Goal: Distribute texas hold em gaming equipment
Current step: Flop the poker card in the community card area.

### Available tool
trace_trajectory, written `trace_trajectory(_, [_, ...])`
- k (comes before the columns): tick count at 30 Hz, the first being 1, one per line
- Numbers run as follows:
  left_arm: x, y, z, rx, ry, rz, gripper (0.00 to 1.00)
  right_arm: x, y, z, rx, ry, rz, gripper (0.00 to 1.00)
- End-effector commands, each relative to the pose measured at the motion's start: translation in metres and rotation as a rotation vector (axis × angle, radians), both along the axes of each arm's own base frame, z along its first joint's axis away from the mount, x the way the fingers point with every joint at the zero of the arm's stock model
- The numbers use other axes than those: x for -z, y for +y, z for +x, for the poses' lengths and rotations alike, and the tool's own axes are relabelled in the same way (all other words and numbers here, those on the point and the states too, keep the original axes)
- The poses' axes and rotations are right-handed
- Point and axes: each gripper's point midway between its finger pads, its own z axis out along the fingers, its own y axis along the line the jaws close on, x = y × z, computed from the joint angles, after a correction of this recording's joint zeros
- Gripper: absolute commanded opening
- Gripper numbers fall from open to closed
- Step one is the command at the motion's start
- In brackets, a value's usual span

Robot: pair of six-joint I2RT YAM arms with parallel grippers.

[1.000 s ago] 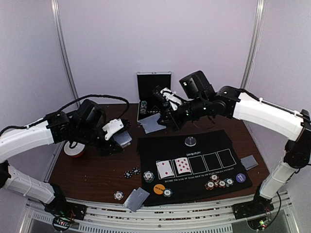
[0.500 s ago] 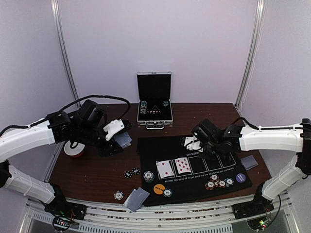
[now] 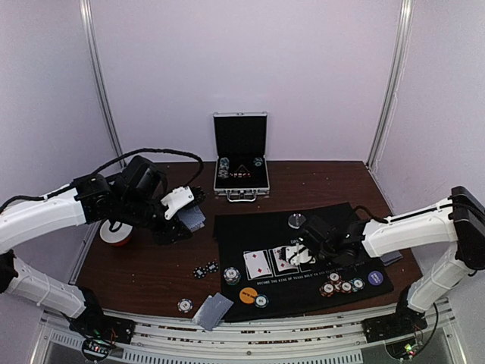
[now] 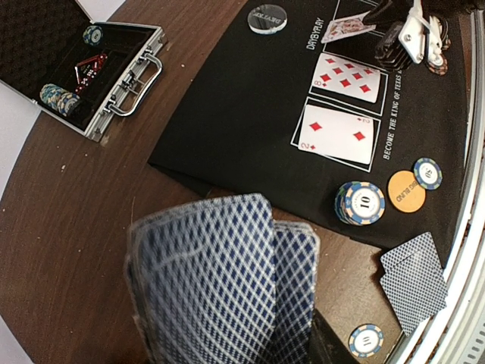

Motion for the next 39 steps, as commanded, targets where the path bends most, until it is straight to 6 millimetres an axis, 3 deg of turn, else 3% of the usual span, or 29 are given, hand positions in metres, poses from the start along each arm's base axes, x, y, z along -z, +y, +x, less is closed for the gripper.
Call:
trace_trajectory(1, [-0.014, -0.011, 0.007, 0.011, -0.036, -0.047, 0.41, 0.028, -0.005, -0.019, -0.042, 0.125, -0.06, 0.0])
trace_trajectory(8, [-0.016, -0.009, 0.007, 0.007, -0.044, -0.048, 0.41, 0.039, -0.005, -0.022, -0.022, 0.165, -0.084, 0.0])
trace_trajectory(18, [-0.015, -0.009, 0.008, 0.007, -0.045, -0.044, 0.41, 0.044, 0.001, -0.032, -0.106, 0.203, -0.121, 0.0])
trace_trajectory(29, [-0.014, -0.009, 0.007, 0.006, -0.046, -0.043, 0.4, 0.049, -0.004, -0.035, -0.106, 0.209, -0.139, 0.0])
trace_trajectory(33, [-0.015, -0.008, 0.007, 0.005, -0.048, -0.044, 0.41, 0.051, -0.007, -0.039, -0.112, 0.23, -0.16, 0.13])
trace_trajectory(39, [-0.016, -0.005, 0.008, -0.003, -0.06, -0.039, 0.41, 0.047, -0.008, -0.044, -0.109, 0.228, -0.155, 0.21])
